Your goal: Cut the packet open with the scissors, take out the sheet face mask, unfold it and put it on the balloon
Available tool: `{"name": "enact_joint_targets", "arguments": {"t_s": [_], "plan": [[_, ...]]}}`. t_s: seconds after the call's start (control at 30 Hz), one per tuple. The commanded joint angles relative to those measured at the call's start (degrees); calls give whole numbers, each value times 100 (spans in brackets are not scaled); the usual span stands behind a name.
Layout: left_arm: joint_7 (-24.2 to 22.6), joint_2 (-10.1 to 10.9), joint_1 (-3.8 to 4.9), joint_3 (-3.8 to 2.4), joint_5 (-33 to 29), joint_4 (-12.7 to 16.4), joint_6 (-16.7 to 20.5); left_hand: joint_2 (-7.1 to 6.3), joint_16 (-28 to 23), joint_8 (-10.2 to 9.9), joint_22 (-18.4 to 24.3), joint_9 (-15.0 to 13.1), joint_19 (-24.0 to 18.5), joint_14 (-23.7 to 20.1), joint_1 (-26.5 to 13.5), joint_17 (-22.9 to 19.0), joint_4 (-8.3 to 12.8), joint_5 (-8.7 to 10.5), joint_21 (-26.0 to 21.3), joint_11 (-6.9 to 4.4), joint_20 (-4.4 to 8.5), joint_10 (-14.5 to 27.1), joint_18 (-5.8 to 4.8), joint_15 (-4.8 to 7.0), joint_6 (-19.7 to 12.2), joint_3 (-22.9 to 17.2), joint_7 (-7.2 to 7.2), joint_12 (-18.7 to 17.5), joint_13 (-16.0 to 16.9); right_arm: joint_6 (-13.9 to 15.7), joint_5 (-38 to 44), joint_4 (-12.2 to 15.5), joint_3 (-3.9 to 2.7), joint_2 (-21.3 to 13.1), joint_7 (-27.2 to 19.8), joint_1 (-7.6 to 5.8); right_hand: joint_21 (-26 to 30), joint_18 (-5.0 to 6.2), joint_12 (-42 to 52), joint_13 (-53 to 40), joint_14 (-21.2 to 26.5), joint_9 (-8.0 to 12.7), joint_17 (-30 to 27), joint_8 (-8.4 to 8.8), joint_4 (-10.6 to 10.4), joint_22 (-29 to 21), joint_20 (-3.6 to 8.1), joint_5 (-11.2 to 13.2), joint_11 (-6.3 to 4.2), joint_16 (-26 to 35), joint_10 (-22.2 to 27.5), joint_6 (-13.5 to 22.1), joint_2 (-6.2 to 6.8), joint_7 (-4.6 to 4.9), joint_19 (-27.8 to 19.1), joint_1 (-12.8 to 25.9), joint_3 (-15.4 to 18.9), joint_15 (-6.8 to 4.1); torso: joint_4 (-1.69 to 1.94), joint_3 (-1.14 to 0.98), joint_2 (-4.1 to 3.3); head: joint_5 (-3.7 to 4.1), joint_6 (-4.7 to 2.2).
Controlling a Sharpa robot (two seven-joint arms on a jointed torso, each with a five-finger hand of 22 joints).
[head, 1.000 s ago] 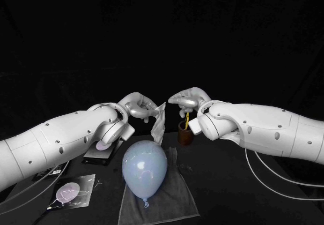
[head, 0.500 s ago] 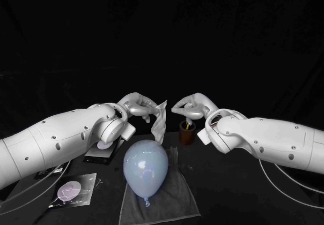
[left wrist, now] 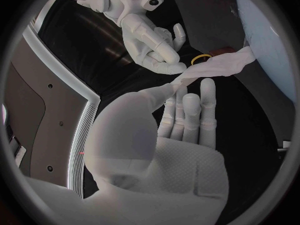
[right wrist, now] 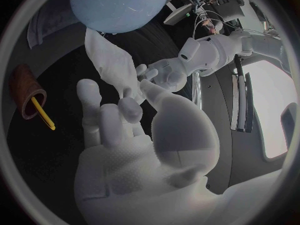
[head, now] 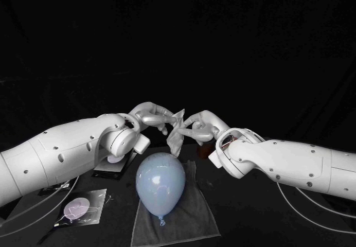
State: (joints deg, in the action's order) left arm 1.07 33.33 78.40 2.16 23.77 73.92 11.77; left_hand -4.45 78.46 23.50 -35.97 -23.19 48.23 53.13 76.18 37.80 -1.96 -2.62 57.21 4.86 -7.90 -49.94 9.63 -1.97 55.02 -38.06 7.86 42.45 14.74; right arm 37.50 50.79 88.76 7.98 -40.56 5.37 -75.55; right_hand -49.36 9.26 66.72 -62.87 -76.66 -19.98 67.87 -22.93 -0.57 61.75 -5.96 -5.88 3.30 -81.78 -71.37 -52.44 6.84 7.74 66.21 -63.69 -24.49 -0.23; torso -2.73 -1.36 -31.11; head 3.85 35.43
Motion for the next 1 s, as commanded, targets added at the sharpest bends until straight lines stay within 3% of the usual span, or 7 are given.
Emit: {"name": "enact_joint_targets", "arguments": {"t_s": [0.03, 0.27, 0.4, 0.63, 1.0], "plan": [[-27, -10, 13, -7, -157, 29, -42, 27, -50, -13, 48, -483, 75, -15, -48, -100, 36, -19, -58, 12, 10, -244, 86, -3, -30, 30, 4, -378, -217, 166, 356, -58, 4, 68, 194, 11, 27, 3, 2, 6, -15, 8, -1, 33, -48, -4, 0, 21, 1, -10, -18, 5, 65, 0, 14, 5, 22, 8, 7, 1, 5, -5, 0], [23, -6, 13, -6, -152, 38, 6, 50, -97, -68, 119, -535, 218, 167, -66, -151, 60, -14, -119, -9, 48, -825, 90, 27, -12, 14, 11, -1128, -594, 255, 383, -86, 6, 147, 176, 19, 43, 6, 2, 7, -10, 13, -9, 37, -53, -14, -1, 26, 1, -8, -16, 11, 75, 1, 6, -4, 32, 9, -1, 5, -1, -17, 13], [60, -6, 12, -6, -151, 44, -22, 50, -139, -96, 159, -577, 304, 308, -83, -159, 64, -18, -152, -8, 69, -1145, 90, 49, 0, -1, 14, -1558, -757, 219, 387, -161, 6, 203, 245, 21, 242, 34, -117, 152, 94, 73, -143, 106, -165, -144, -27, 45, 48, 41, 131, 134, 150, 52, -108, -35, 173, 47, 0, 3, 4, -14, 9], [89, -10, 12, -6, -151, 67, -90, 62, -142, -110, 194, -638, 412, 550, -110, -52, 44, -17, -171, -42, 101, -1486, 94, 79, 7, -20, 15, -1866, -856, 169, 329, -257, 6, 286, 245, 21, 425, 60, -232, 335, 265, 145, -310, 170, -401, -256, -95, 181, 125, 78, 376, 327, 222, 129, -217, -99, 483, 119, 0, 1, 0, -19, 11], [52, -21, 11, -6, -175, 63, -70, 85, -237, -126, 245, -720, 489, 592, -146, -184, -11, -18, -224, -41, 116, -1686, 91, 85, -17, -57, 14, -2255, -964, 105, 255, -279, 6, 329, 170, 22, 467, 71, -185, 366, 317, 162, -345, 113, -567, -277, -121, 223, 137, 48, 444, 338, 227, 132, -238, -277, 757, 136, -3, 1, 3, -18, 13]]}}
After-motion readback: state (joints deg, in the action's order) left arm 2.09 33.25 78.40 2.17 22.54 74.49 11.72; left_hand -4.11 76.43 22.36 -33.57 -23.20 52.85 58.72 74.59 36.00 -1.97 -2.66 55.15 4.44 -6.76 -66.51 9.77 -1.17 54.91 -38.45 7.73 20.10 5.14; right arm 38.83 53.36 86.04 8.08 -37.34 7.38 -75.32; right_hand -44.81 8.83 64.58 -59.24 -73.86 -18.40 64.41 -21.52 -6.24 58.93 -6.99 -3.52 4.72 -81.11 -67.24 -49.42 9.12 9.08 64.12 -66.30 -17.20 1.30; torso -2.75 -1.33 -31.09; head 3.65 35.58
